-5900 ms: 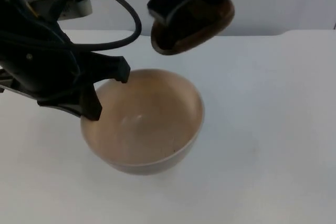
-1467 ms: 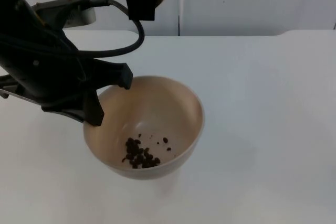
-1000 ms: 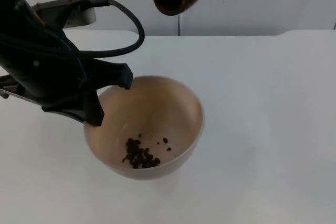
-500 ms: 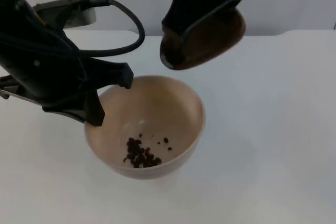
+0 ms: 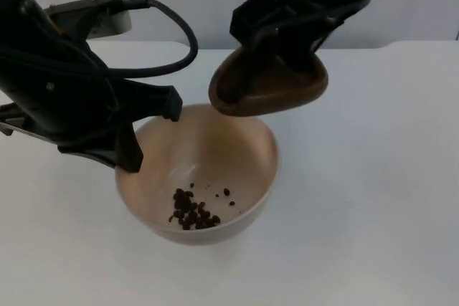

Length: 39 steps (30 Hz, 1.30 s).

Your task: Pick up the bowl with the left hand and pour the coffee beans from the cup into the bowl with the right hand.

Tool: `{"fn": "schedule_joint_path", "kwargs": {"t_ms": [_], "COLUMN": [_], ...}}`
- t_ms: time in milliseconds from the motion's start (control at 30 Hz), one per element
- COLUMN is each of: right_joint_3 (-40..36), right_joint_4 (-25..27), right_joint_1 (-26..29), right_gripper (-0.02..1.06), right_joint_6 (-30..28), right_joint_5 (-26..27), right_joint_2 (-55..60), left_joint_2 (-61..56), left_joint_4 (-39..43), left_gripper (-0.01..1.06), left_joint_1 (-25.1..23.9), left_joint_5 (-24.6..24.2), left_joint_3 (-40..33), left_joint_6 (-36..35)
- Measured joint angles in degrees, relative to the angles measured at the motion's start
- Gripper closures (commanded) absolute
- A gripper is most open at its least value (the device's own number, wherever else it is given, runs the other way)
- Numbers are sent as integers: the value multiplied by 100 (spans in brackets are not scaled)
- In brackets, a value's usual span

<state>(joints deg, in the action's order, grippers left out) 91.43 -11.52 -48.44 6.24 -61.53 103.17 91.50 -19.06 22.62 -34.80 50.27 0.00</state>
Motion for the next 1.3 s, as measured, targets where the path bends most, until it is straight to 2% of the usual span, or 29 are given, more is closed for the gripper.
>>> {"fn": "schedule_joint_path", "kwargs": {"t_ms": [367,567,700,800,933,1300], "right_joint_3": [0,0,0,0,0,-148], "right_joint_4": [134,589,725,734,737,723], "right_joint_1": [124,519,789,986,1114,1634], "right_gripper": [104,104,104,104,104,104], "right_joint_6": [-302,-589,-657,-746,-770,-792], "right_joint_5": [15,3,-119,-144,-113,166], "right_joint_2": [0,0,0,0,0,0], "left_joint_2": [0,333,644,985,1244,1830], "left_joint_4": [-23,67,78,103,103,125], "left_gripper": [105,105,105,105,105,105], "left_joint_1": [0,-15,-213,-640,-951,-1017], "left_joint_5": [45,156,184,284,425,754], "left_joint_3": [0,307,604,785,797,995], "left_joint_6": [0,0,0,0,70,323]}}
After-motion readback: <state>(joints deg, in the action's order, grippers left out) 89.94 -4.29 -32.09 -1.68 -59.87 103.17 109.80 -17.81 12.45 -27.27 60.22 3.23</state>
